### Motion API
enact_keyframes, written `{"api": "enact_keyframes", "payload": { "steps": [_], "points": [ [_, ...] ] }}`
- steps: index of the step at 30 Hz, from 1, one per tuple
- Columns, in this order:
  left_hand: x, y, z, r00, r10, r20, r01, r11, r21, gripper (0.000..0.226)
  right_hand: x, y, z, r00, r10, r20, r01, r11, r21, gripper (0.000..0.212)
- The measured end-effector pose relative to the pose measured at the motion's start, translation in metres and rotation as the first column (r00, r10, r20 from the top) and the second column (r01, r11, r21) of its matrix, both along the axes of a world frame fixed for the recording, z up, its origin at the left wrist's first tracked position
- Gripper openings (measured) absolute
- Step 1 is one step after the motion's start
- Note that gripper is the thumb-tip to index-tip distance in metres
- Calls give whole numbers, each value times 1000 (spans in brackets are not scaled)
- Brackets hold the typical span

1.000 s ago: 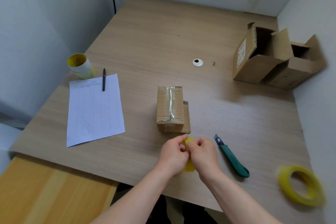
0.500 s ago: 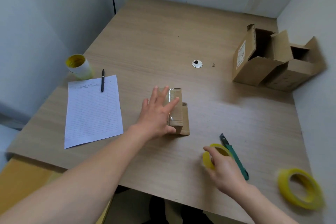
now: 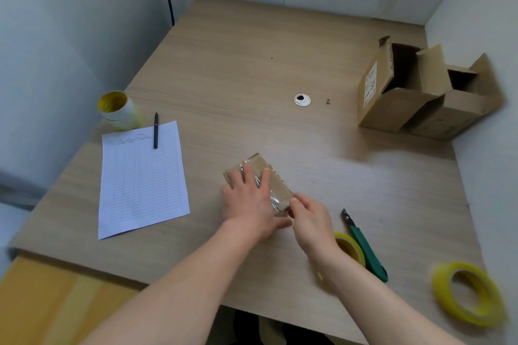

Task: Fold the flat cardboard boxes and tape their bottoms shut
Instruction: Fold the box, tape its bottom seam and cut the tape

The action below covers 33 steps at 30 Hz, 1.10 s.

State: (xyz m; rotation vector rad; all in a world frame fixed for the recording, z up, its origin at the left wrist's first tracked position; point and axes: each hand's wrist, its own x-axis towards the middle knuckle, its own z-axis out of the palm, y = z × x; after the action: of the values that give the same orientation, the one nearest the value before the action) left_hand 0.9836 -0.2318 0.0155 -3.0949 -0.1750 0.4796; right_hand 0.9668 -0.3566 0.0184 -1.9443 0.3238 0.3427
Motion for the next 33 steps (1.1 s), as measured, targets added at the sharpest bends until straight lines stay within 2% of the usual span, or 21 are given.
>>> {"api": "enact_keyframes", "payload": {
  "steps": [3,6,8,11,14,17,20,23,26,28,29,31,33],
  "points": [
    [5,18,15,996,-83,-25,81,994,-75,112,5,16,-5,986,-146,-76,153,983,100,20],
    [14,53,24,986,8,164,34,969,-246,78,9,25,-14,980,-160,-118,176,973,146,8],
    [18,67,14,973,108,204,-41,950,-308,61,13,31,-31,979,-132,-156,153,979,135,24],
    [17,65,-4,971,236,19,-191,826,-530,52,16,42,-41,972,-152,-181,179,973,146,49],
    [15,59,-15,950,309,41,-233,791,-565,44,18,54,-36,941,-258,-217,294,943,154,58],
    [16,61,-16,933,352,78,-251,789,-561,37,17,59,-44,933,-309,-182,343,917,202,59],
    [16,66,-22,908,418,23,-309,708,-635,40,17,57,-52,944,-277,-178,307,935,176,63],
    [13,69,-29,886,463,-10,-333,621,-709,40,18,43,-55,975,-114,-189,130,989,73,71],
    [11,69,-34,884,465,-39,-336,577,-744,46,18,31,-52,993,-42,-115,44,999,15,77],
    [7,66,-33,879,475,-46,-348,572,-743,55,18,28,-50,998,-30,-55,30,1000,-7,68],
    [7,64,-33,873,485,-40,-355,579,-734,55,19,28,-51,998,-42,-40,41,999,-10,54],
    [10,62,-34,869,494,-15,-346,587,-732,47,22,30,-53,996,-78,-32,78,997,-8,29],
    [16,63,-36,869,493,-38,-344,548,-762,42,23,31,-53,994,-93,-49,92,995,-24,20]
  ]
}}
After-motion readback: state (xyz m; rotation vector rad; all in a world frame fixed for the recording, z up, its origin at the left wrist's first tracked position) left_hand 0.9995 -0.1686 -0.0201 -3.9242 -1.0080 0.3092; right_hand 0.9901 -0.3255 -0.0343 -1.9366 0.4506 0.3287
